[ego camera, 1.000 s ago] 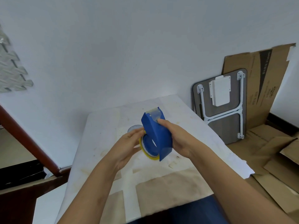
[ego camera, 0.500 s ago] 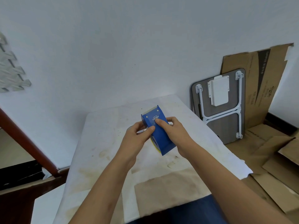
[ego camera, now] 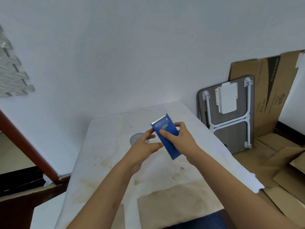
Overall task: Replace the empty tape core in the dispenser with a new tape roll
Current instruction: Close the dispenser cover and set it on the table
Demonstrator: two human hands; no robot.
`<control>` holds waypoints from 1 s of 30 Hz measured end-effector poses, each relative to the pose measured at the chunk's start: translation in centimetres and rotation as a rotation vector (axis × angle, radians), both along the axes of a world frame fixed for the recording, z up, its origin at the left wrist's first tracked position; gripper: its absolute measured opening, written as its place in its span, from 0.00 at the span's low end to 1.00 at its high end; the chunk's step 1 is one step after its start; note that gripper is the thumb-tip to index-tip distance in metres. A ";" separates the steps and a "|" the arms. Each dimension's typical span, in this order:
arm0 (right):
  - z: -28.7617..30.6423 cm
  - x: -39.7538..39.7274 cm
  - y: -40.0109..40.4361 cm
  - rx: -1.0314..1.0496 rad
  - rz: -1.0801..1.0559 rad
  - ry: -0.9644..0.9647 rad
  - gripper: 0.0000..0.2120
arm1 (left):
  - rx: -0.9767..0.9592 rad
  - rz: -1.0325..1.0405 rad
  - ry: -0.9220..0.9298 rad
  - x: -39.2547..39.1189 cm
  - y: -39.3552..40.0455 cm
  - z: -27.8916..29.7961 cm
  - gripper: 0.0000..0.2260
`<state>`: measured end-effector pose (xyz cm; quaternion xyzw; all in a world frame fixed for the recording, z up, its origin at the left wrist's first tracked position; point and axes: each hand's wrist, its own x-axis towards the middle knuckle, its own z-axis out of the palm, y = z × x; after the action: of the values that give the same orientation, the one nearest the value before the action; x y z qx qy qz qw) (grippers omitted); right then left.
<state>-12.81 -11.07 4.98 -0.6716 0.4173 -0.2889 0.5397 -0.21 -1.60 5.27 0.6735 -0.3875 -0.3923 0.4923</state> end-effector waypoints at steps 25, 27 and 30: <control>-6.2 6.0 -10.5 -0.910 0.137 0.912 0.28 | 0.292 0.104 -0.587 9.2 -5.3 -6.1 0.42; -6.2 5.9 -10.8 -0.907 0.113 0.875 0.30 | 0.312 0.120 -0.645 9.5 -5.8 -6.0 0.41; -6.0 6.0 -11.5 -0.877 0.087 0.845 0.31 | 0.334 0.135 -0.674 9.8 -6.4 -5.9 0.41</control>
<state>-6.84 -22.54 -1.06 -0.9043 0.4096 -0.1201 0.0119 9.64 -7.98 -0.67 0.8596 -0.4132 -0.1732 0.2455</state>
